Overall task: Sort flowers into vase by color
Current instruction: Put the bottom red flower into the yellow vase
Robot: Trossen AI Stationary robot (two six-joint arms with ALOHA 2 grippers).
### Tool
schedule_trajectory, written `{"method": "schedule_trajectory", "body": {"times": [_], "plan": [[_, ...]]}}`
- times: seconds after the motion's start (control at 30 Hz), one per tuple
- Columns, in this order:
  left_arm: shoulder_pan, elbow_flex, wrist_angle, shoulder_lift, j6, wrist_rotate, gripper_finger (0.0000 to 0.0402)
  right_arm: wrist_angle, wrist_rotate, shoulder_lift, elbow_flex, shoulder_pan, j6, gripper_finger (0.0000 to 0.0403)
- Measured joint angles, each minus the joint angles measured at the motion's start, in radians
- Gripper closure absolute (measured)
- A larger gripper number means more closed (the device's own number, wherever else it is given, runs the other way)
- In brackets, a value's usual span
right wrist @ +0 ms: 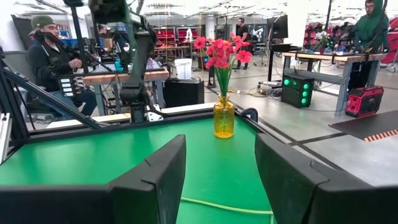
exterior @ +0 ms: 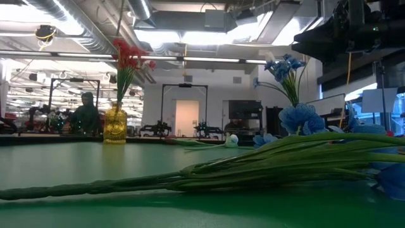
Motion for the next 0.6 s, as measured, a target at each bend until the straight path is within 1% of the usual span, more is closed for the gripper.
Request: {"method": "schedule_trajectory", "body": {"times": [0.1, 0.23, 0.33, 0.43, 0.53, 0.6], "plan": [[0.096, -0.032, -0.002, -0.089, 0.026, 0.048, 0.0401, 0.0, 0.0, 0.0, 0.0, 0.0, -0.008, 0.0213], [0.207, -0.077, -0.003, -0.182, 0.027, 0.087, 0.0401, 0.0, 0.0, 0.0, 0.0, 0.0, -0.014, 0.0213], [0.274, -0.134, -0.002, -0.224, 0.027, 0.1, 0.0401, 0.0, 0.0, 0.0, 0.0, 0.0, -0.015, 0.0213], [0.346, -0.212, 0.012, -0.235, 0.029, 0.088, 0.0401, 0.0, 0.0, 0.0, 0.0, 0.0, -0.03, 0.0213], [0.427, -0.286, 0.12, -0.234, 0.055, 0.069, 0.0401, 0.0, 0.0, 0.0, 0.0, 0.0, -0.03, 0.0213], [0.478, -0.323, 0.224, -0.235, 0.073, 0.067, 0.0401, 0.0, 0.0, 0.0, 0.0, 0.0, -0.03, 0.0213]]}}
